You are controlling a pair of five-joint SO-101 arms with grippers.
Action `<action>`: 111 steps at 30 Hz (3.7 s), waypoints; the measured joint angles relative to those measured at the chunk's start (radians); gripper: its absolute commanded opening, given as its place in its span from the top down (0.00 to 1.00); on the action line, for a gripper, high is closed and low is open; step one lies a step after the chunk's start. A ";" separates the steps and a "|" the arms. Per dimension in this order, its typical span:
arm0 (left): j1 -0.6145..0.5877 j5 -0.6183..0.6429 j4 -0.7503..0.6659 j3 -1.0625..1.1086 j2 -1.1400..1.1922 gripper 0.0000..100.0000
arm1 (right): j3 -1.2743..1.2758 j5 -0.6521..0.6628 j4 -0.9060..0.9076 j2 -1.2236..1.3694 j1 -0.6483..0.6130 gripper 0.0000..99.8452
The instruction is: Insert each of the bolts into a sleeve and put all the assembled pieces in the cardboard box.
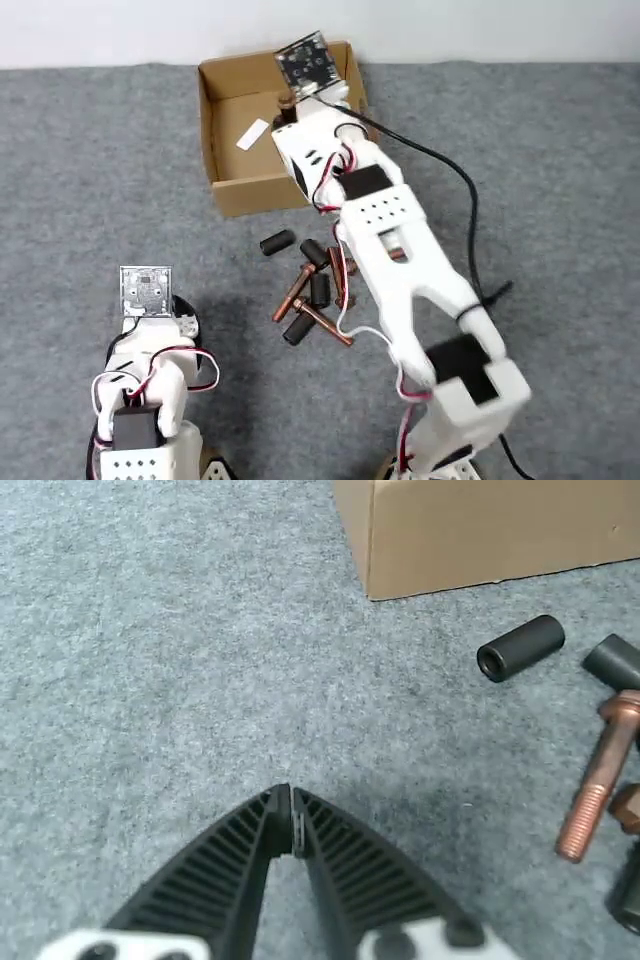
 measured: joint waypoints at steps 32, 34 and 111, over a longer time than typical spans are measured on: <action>0.000 0.000 0.000 0.000 0.000 1.00 | -0.141 0.058 0.126 0.296 -0.026 0.88; 0.000 0.000 0.000 0.000 0.000 1.00 | -0.141 0.058 0.169 0.267 -0.038 0.93; 0.000 0.000 0.000 0.000 0.000 0.99 | -1.143 0.161 1.341 0.945 -0.060 0.99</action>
